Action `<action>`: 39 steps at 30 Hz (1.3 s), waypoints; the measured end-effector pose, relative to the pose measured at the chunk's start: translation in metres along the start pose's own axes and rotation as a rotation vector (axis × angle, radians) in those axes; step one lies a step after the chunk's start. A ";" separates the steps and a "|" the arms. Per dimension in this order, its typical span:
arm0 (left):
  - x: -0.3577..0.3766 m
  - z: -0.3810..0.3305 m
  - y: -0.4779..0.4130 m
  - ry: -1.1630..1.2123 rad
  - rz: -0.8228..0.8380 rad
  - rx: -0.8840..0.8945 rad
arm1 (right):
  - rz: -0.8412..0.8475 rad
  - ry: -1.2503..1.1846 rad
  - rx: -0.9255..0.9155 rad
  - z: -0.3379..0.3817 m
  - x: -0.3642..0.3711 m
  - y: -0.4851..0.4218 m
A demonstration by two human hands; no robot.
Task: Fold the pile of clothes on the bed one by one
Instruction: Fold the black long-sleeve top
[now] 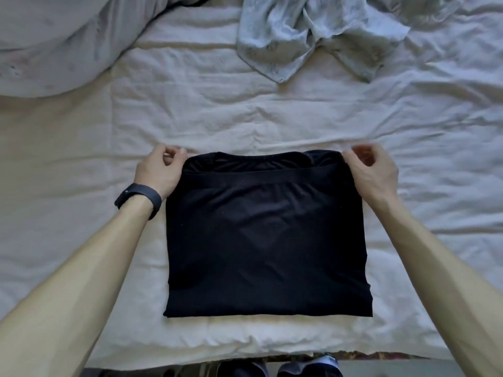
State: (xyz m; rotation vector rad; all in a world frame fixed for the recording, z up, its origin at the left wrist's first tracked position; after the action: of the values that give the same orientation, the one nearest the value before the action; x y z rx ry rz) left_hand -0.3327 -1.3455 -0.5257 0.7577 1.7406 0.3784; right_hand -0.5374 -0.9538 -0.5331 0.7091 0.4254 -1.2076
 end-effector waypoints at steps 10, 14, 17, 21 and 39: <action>-0.009 0.036 0.039 0.133 -0.196 0.103 | -0.122 -0.015 0.079 -0.015 -0.020 0.036; -0.021 0.022 0.042 0.195 -0.303 0.154 | -0.151 -0.054 -0.004 0.000 -0.017 0.031; -0.020 0.016 0.027 0.317 -0.288 0.020 | -0.134 -0.042 0.013 -0.002 -0.007 0.017; -0.012 0.016 0.005 0.275 -0.272 -0.074 | -0.130 0.038 0.085 -0.016 0.000 0.005; 0.098 0.070 0.092 -0.699 -0.142 0.477 | 0.374 0.839 -0.449 -0.001 0.082 0.096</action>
State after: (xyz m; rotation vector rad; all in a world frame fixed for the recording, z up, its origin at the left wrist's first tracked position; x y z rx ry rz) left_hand -0.2543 -1.2219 -0.5636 0.9517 1.2034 -0.3847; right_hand -0.4201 -0.9926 -0.5612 0.8313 1.1598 -0.3861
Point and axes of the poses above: each hand's wrist, its own y-axis away from the middle knuckle, its own x-axis out of the palm, z = x × y, the point moved 7 cm from there along -y, towards the middle knuckle, and after that the axes turned 13 degrees about -x, right-handed, at the moved point
